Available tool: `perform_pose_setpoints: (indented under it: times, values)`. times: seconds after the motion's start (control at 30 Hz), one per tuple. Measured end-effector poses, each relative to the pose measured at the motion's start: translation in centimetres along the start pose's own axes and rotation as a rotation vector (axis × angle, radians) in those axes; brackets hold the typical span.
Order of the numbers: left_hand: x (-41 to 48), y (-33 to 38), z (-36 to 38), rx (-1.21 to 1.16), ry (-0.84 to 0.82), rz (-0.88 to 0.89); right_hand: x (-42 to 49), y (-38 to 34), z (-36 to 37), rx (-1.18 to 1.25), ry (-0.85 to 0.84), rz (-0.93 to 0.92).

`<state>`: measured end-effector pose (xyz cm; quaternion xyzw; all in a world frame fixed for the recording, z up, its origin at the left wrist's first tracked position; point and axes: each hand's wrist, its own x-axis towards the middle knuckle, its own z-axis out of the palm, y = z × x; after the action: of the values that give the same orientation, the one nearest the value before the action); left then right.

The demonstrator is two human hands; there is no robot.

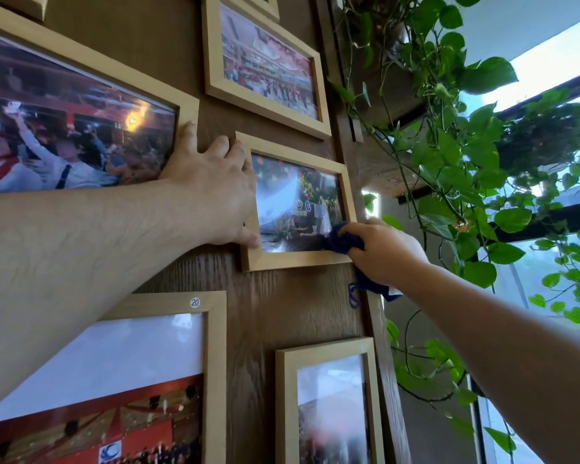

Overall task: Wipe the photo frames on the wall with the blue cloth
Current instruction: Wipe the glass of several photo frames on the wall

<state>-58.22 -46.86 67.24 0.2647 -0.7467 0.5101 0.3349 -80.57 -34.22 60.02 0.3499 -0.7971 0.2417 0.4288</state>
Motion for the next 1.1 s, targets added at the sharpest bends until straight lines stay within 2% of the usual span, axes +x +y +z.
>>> perform_pose_setpoints:
  times: [0.27,0.4,0.53,0.9,1.1]
  values:
    - [-0.6,-0.4,0.1,-0.031,0.041,0.01,-1.2,0.5,0.6,-0.182,0.096,-0.061]
    - [-2.8,-2.6,0.5,-0.049,0.177,0.106,-2.3,-0.3,0.1,-0.063,0.164,-0.036]
    - [-6.3,-5.3,0.2,-0.009,0.257,0.222,-2.8,-2.7,-1.9,0.023,0.251,-0.102]
    - [-13.1,-17.6,-1.0,-0.029,0.302,0.126,-3.2,-17.9,-9.2,0.223,0.384,-0.294]
    - [-15.0,-22.9,-1.3,0.009,0.204,0.029,-2.8,-25.2,-11.4,0.311,0.395,-0.31]
